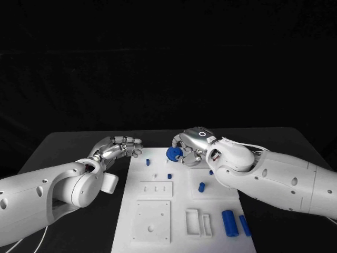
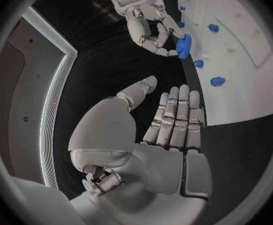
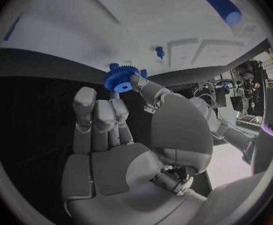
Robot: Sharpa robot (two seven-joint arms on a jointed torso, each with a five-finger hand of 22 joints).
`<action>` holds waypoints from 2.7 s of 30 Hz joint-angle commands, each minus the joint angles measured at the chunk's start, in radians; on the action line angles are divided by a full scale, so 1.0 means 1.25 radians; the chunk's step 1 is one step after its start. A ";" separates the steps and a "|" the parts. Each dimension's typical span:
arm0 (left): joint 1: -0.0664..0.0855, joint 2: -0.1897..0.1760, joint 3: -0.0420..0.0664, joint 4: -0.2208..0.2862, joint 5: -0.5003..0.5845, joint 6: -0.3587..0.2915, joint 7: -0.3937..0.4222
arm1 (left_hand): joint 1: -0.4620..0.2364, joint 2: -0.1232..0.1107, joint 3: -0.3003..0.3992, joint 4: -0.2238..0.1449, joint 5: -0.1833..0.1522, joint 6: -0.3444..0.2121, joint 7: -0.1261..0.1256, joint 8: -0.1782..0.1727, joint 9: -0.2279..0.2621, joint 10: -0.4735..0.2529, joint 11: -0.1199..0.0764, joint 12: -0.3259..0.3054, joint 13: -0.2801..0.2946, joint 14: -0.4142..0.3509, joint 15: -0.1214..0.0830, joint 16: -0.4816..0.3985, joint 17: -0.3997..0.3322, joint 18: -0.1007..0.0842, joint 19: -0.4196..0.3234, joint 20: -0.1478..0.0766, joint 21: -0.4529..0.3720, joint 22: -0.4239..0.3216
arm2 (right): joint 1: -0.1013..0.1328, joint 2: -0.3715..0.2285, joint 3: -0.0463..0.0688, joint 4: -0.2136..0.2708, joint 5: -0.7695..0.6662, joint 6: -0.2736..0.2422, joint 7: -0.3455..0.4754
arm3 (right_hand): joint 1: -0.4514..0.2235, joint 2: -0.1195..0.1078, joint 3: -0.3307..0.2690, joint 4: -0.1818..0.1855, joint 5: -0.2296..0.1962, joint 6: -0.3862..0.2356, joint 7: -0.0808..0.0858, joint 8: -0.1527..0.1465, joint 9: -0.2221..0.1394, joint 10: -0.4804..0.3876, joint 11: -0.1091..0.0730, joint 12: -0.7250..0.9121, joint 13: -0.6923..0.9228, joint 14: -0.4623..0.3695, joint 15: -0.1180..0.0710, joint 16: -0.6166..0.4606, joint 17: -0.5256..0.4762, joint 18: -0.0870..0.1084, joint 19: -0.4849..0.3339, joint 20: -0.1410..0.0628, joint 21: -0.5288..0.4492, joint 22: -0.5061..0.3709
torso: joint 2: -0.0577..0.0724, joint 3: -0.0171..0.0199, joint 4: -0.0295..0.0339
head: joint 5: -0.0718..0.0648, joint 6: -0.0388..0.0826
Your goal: Assemble the parts on the task board
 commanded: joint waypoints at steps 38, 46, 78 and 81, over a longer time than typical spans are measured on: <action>0.001 0.005 0.001 0.000 -0.003 0.009 0.006 | -0.002 -0.003 0.007 0.000 -0.004 -0.005 0.006 -0.004 -0.001 0.001 0.005 -0.005 -0.001 -0.007 0.000 -0.004 -0.001 0.008 -0.007 0.001 0.006 0.001 | -0.026 0.120 -0.021 -0.131 0.000 0.026 0.012 | 0.001 -0.009 0.003 0.008 -0.004 0.055 0.013 -0.003 0.000 -0.005 0.000 -0.010 -0.010 0.000 -0.003 -0.006 0.001 0.036 0.000 -0.005 0.004 0.013 | 0.000 0.0012 -0.0013 | 0.014 -0.011; 0.002 0.005 0.001 0.000 -0.003 0.009 0.006 | -0.002 -0.003 0.007 0.000 -0.004 -0.005 0.006 -0.004 -0.001 0.001 0.005 -0.005 -0.001 -0.007 0.000 -0.004 -0.001 0.008 -0.007 0.002 0.006 0.001 | -0.026 0.129 -0.026 -0.145 0.045 0.027 0.032 | 0.001 -0.015 -0.007 0.006 0.003 -0.009 0.033 -0.037 -0.015 -0.028 0.019 -0.032 -0.029 0.000 0.014 -0.011 0.002 0.036 -0.005 -0.005 0.003 0.012 | 0.000 0.0010 -0.0009 | 0.014 -0.012; 0.002 0.002 0.001 0.000 -0.003 0.007 0.006 | -0.002 -0.004 0.007 0.000 -0.005 -0.005 0.006 -0.005 -0.001 0.001 0.005 -0.006 -0.001 -0.007 0.000 -0.004 -0.001 0.008 -0.007 0.002 0.006 0.001 | -0.026 0.090 -0.026 -0.130 0.151 0.020 0.051 | -0.054 -0.002 -0.084 0.012 0.098 -0.069 0.047 -0.054 -0.018 -0.042 0.032 -0.030 -0.036 0.000 0.027 -0.014 0.010 0.036 -0.009 -0.008 0.004 0.012 | 0.000 0.0029 -0.0026 | 0.016 -0.012; 0.002 0.001 0.001 -0.001 -0.003 0.007 0.006 | -0.002 -0.004 0.007 0.000 -0.005 -0.006 0.006 -0.005 -0.001 0.001 0.005 -0.007 -0.001 -0.007 0.000 -0.004 -0.001 0.008 -0.007 0.002 0.006 0.001 | -0.026 0.081 -0.026 -0.122 0.189 -0.032 0.077 | -0.055 -0.002 -0.087 0.013 0.100 -0.068 0.048 -0.053 -0.018 -0.041 0.033 -0.028 -0.035 0.000 0.027 -0.014 0.010 0.036 -0.008 -0.009 0.004 0.012 | 0.000 0.0029 -0.0025 | 0.016 -0.012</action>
